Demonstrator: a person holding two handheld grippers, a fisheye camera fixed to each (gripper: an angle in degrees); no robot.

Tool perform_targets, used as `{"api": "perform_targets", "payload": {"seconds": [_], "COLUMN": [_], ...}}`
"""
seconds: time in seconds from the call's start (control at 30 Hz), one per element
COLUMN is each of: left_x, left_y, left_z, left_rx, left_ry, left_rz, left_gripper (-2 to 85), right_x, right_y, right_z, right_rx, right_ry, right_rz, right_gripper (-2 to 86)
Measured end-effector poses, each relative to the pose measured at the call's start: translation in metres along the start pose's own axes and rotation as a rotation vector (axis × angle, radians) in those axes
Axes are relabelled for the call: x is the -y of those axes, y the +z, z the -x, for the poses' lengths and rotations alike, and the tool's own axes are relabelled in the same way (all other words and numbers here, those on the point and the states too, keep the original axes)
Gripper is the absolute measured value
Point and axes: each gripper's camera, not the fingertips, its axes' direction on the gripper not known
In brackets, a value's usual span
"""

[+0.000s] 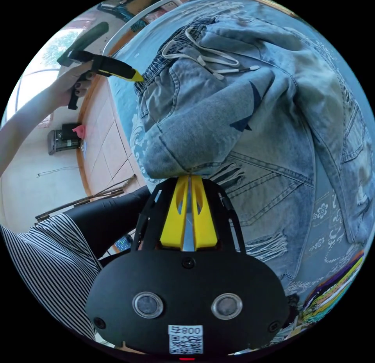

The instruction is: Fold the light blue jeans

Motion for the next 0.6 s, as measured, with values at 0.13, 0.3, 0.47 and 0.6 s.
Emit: {"api": "perform_targets", "payload": {"seconds": [0.13, 0.3, 0.47, 0.6], "left_x": [-0.041, -0.086, -0.114, -0.115], "left_y": [-0.057, -0.137, -0.181, -0.160], "left_z": [0.013, 0.028, 0.038, 0.049], "left_rx": [-0.006, 0.068, 0.183, 0.284], "left_ry": [0.050, 0.078, 0.104, 0.038], "left_rz": [-0.053, -0.133, -0.157, -0.092], "left_gripper": [1.8, 1.0, 0.8, 0.9], "right_x": [-0.003, -0.009, -0.004, -0.012], "right_y": [0.012, 0.018, 0.055, 0.076], "right_z": [0.006, 0.038, 0.090, 0.070], "right_rx": [0.050, 0.107, 0.129, 0.160], "right_ry": [-0.016, -0.138, -0.300, -0.178], "right_rz": [0.020, 0.022, 0.056, 0.070], "right_gripper": [0.5, 0.1, 0.1, 0.2]}}
